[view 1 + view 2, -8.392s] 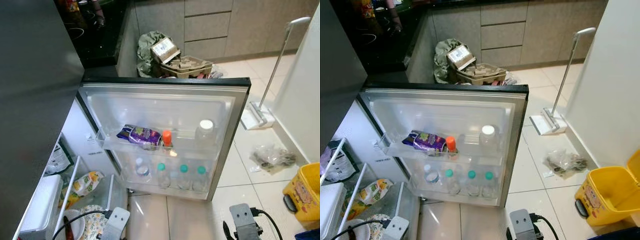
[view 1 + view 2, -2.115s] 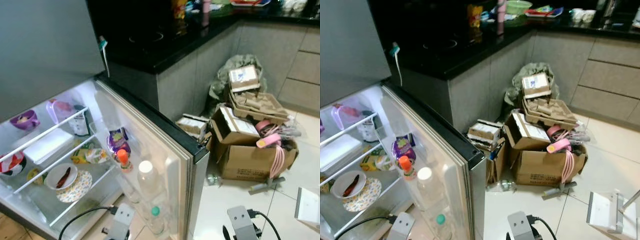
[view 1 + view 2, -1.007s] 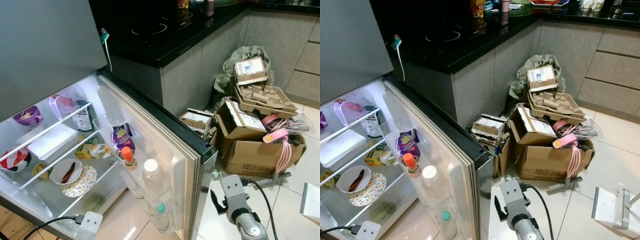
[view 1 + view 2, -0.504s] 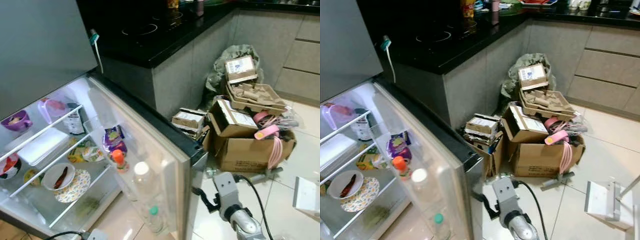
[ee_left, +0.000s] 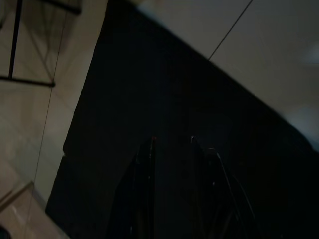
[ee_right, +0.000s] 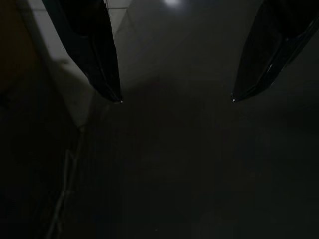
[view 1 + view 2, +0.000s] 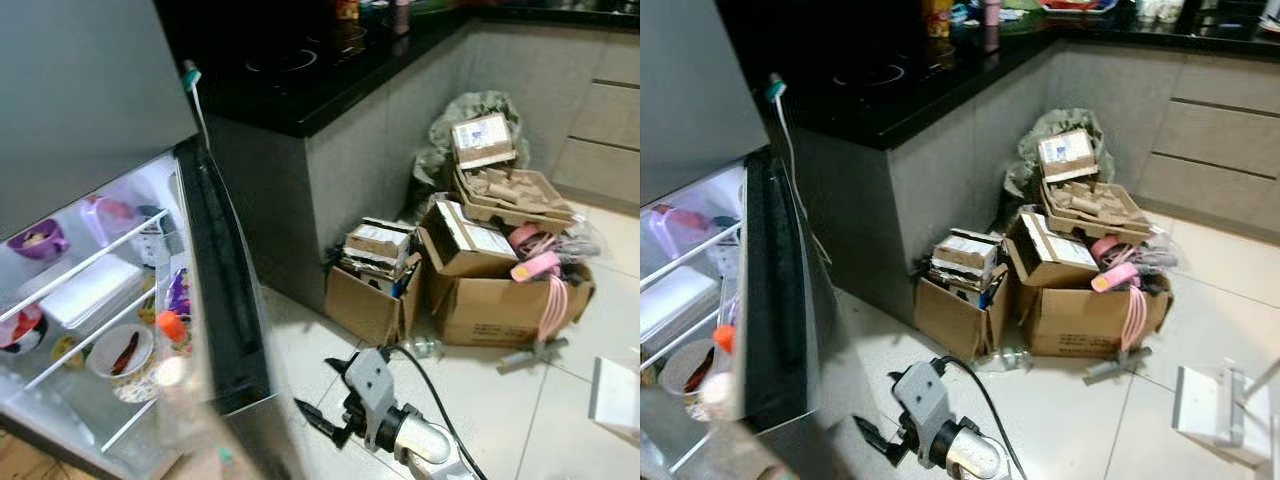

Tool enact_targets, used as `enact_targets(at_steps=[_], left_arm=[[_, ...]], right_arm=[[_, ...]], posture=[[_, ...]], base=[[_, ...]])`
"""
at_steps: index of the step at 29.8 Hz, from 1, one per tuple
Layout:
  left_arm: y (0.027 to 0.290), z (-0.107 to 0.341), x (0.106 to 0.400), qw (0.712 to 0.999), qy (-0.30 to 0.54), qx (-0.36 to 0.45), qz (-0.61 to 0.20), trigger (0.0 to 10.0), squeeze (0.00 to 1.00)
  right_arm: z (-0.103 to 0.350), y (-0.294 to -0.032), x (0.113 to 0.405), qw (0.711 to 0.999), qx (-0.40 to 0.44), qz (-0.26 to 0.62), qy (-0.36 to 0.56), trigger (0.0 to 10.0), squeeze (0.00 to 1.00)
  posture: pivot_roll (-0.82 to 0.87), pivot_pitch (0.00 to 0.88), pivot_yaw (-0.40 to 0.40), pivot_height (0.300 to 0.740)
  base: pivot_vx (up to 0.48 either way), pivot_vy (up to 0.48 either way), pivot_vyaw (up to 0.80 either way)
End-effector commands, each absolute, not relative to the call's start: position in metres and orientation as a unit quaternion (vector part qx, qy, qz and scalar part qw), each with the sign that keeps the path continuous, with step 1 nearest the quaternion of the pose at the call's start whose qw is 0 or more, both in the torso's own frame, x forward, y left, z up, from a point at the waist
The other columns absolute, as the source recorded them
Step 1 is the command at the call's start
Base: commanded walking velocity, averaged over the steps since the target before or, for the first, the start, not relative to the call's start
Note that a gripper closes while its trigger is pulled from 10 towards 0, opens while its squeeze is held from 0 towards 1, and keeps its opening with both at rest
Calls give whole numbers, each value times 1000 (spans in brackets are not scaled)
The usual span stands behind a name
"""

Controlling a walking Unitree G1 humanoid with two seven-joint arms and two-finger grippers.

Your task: Restocking fridge

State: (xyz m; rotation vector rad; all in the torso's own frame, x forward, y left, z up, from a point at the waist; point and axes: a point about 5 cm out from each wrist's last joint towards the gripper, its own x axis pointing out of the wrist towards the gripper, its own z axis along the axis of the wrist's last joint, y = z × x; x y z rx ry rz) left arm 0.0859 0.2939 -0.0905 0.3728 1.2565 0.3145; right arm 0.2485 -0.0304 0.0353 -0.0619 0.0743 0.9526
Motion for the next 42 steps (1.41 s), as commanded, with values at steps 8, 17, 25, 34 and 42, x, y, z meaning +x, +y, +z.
enact_targets(at_steps=[8, 17, 25, 34, 42], left_arm=[[300, -91, 74, 762, 600, 182, 161, 10000, 0], [291, -95, 74, 778, 596, 154, 126, 10000, 0], [276, -93, 102, 809, 572, 124, 58, 10000, 0], [257, -82, 145, 848, 515, 102, -66, 10000, 0], [244, -76, 158, 839, 482, 181, -174, 10000, 0]], right_arm=[[9, -61, 235, 901, -42, 420, 100, 10000, 0], [-7, -72, 230, 905, -64, 396, 142, 10000, 0], [-30, -107, 221, 919, -91, 327, 201, 10000, 0], [-34, -130, 224, 934, -115, 259, 217, 10000, 0], [-38, -132, 221, 936, -115, 249, 221, 10000, 0]], posture=[[-126, 65, 56, 740], [-118, 64, 53, 740], [-118, 64, 50, 740], [-122, 65, 48, 740], [-123, 67, 56, 740]], base=[[0, 0, 0], [0, 0, 0], [0, 0, 0], [0, 0, 0], [0, 0, 0]])
